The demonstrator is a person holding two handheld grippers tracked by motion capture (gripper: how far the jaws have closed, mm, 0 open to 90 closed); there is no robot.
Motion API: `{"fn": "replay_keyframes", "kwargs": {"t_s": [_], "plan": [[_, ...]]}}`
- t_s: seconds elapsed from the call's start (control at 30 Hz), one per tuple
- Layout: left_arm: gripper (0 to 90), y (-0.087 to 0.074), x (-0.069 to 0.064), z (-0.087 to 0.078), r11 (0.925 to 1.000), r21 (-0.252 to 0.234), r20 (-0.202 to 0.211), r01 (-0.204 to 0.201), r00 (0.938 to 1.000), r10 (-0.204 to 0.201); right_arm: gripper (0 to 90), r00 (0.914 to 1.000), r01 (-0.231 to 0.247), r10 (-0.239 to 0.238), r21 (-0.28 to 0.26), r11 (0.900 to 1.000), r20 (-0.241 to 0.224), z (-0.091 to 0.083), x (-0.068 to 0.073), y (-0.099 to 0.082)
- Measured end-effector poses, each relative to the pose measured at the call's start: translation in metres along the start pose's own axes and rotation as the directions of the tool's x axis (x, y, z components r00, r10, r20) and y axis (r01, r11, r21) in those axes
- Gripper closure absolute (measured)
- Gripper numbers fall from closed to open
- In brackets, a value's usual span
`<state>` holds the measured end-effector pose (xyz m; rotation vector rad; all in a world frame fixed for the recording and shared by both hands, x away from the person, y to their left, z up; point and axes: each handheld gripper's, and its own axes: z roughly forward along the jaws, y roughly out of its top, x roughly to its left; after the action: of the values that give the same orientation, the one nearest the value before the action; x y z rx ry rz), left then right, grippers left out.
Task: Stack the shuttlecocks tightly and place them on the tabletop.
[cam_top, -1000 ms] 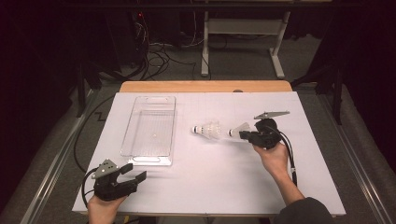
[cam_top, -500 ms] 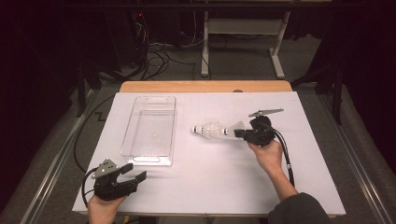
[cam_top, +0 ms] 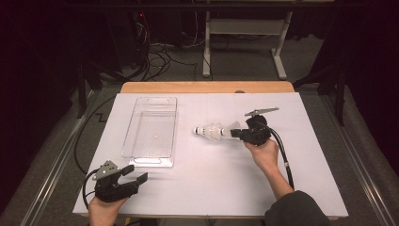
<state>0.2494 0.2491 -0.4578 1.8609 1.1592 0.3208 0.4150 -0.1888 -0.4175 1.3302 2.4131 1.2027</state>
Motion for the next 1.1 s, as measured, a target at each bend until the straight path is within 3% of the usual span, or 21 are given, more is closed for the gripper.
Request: {"fn": "replay_keyframes", "kwargs": {"t_s": [1.1], "plan": [[33.8,0.000,0.000,0.000,1.0000,0.001,0.003,-0.001,1.0000,0.001,90.0,0.9986,-0.008,0.008,0.000,1.0000,-0.053,0.021,0.007,0.008]]}}
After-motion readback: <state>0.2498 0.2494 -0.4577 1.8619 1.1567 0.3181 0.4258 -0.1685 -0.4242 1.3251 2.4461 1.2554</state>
